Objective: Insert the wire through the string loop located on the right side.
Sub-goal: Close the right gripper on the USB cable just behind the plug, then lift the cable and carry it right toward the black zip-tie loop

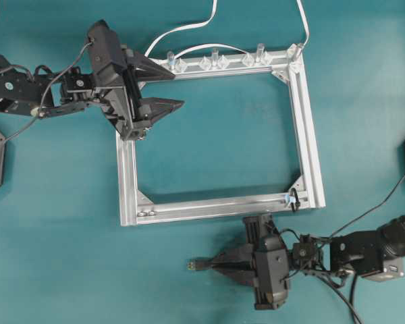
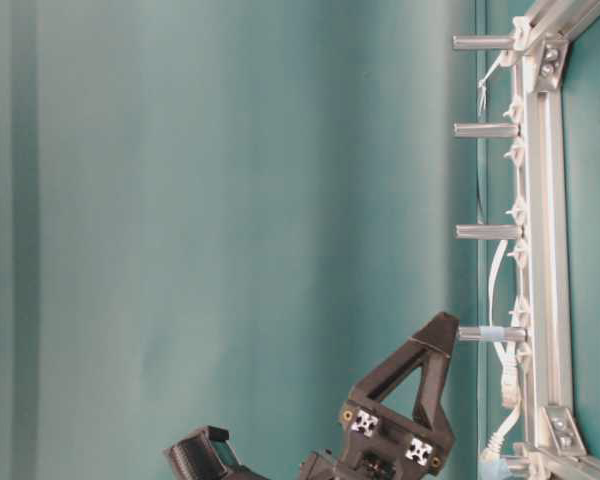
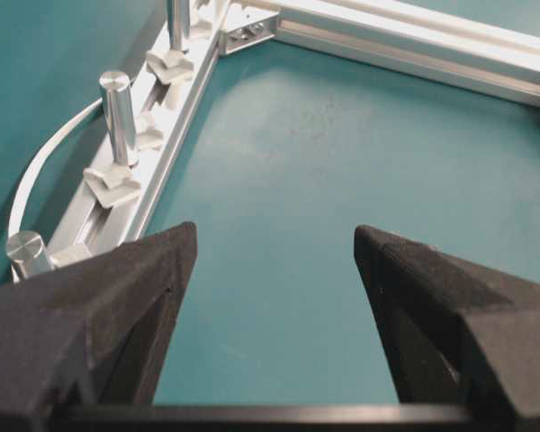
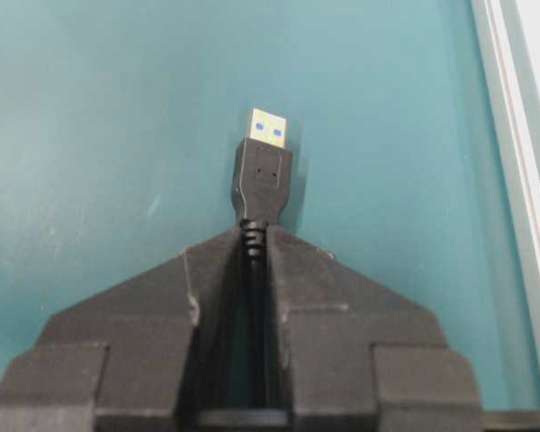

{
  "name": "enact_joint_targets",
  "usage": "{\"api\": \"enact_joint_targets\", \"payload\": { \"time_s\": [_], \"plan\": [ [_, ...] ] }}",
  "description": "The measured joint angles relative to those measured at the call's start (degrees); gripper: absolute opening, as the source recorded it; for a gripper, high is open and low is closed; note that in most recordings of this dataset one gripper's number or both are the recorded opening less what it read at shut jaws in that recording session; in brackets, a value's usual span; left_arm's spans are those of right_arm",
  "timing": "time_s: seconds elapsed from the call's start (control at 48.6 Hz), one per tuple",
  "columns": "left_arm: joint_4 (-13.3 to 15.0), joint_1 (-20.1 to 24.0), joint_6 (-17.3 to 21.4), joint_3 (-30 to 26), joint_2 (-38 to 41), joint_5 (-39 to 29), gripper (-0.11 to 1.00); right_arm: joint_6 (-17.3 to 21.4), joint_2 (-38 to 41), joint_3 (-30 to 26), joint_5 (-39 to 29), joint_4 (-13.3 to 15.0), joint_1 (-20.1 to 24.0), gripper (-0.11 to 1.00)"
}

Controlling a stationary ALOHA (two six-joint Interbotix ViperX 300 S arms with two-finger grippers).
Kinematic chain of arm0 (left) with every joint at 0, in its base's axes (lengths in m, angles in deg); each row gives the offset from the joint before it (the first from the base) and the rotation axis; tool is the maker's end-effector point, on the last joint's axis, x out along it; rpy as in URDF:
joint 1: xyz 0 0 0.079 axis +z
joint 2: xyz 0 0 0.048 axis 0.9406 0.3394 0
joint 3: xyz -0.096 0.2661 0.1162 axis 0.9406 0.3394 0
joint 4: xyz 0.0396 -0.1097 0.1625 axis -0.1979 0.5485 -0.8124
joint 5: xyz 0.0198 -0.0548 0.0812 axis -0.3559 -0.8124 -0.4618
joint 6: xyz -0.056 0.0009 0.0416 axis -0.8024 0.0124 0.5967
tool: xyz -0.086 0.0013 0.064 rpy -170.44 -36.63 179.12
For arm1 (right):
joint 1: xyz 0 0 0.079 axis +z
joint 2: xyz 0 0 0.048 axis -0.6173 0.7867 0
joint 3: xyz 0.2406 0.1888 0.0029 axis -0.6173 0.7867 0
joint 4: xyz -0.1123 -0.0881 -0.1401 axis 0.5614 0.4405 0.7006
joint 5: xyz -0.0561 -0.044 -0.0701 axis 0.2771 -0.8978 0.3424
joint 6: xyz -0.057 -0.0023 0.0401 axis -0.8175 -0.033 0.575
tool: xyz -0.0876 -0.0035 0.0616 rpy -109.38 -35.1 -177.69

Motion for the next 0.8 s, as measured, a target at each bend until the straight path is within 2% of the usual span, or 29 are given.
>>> {"api": "enact_joint_targets", "payload": {
  "time_s": [0.412,0.535,0.803],
  "plan": [
    [0.0,0.0,0.1,0.0,0.1,-0.1,0.76,-0.4,-1.5,0.5,-1.8,-0.1,-0.3,0.11],
    [0.0,0.0,0.0,0.0,0.1,-0.1,0.76,-1.9,-4.0,1.2,-4.4,-0.2,-0.7,0.11],
    [0.0,0.0,0.0,0.0,0.1,-0.1,0.75,-7.8,-10.8,1.4,-8.6,-0.3,-1.7,0.11]
  ]
}}
